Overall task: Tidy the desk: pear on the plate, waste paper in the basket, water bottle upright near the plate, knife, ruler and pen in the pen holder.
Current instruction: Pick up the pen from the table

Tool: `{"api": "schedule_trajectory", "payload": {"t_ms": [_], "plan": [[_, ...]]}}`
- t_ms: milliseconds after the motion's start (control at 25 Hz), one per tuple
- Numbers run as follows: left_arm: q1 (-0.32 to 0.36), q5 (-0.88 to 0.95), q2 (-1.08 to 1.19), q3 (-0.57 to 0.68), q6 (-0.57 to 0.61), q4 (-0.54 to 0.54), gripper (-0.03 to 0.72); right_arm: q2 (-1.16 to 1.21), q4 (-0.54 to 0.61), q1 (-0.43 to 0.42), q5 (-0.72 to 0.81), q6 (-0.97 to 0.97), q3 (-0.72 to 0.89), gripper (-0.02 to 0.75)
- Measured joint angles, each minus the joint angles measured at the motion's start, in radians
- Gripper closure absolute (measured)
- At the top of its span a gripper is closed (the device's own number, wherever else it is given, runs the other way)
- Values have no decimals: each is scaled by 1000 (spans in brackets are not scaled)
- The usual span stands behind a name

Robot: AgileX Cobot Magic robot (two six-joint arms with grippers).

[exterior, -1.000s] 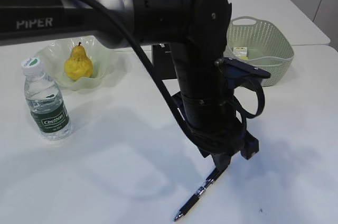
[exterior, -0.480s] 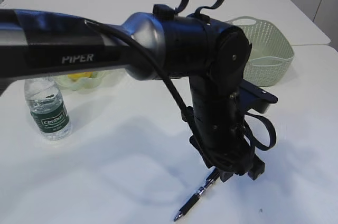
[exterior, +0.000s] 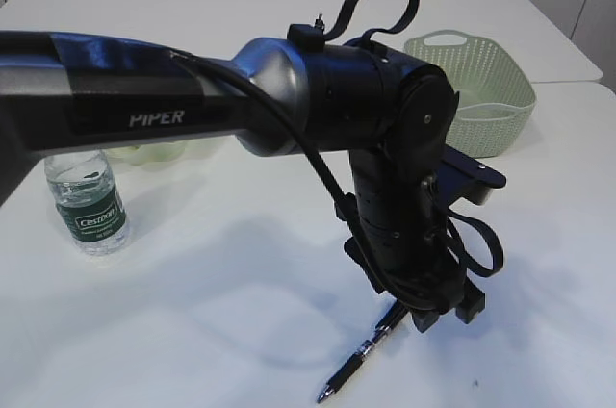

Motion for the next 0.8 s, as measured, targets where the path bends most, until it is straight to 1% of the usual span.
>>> {"api": "schedule_trajectory", "payload": {"t_ms": [280, 800], "plan": [[0, -14, 16, 0, -52, 73, 265, 0, 0, 0, 0, 0, 0, 370], [-7, -18, 52, 0, -100, 77, 265, 0, 0, 0, 0, 0, 0, 370]]}}
